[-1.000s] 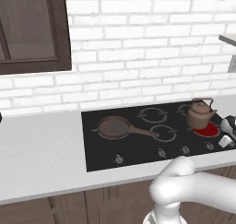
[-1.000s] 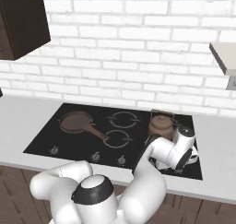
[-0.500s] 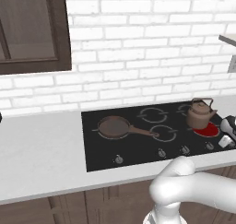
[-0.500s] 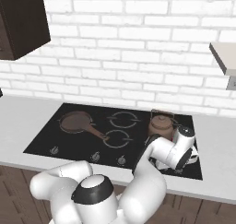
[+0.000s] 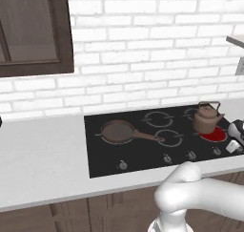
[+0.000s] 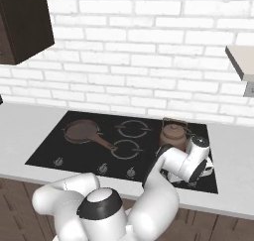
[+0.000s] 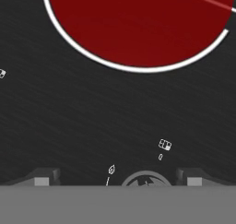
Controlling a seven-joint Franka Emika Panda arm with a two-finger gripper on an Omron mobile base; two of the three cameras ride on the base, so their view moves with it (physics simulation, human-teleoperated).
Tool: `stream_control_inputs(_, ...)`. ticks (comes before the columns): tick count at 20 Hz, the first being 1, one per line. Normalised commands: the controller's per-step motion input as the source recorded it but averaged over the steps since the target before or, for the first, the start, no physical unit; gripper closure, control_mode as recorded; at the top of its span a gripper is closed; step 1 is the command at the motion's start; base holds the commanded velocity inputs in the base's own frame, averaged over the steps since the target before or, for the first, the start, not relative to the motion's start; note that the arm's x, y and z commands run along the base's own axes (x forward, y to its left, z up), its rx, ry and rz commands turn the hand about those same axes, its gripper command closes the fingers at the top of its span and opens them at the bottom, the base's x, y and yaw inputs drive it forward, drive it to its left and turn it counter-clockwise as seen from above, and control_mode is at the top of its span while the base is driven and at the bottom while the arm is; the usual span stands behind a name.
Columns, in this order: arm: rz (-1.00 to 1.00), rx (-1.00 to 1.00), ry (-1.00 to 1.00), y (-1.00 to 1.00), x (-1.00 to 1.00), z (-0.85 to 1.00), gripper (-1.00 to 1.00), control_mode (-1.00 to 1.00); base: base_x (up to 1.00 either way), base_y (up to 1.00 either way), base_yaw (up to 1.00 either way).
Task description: Pick the kettle from the counter and place it on a stove burner. Then turn the burner on.
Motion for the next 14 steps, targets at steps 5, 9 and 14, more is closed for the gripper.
stream_control_inputs(5, 0.0, 0.0, 0.0, 0.0, 0.0, 0.0, -1.0, -1.0, 0.0, 0.0, 0.0)
stream_control_inputs(9, 0.0, 0.0, 0.0, 0.0, 0.0, 0.0, -1.0, -1.0, 0.0, 0.0, 0.0)
stream_control_inputs(14, 0.0, 0.0, 0.0, 0.0, 0.0, 0.0, -1.0, -1.0, 0.0, 0.0, 0.0)
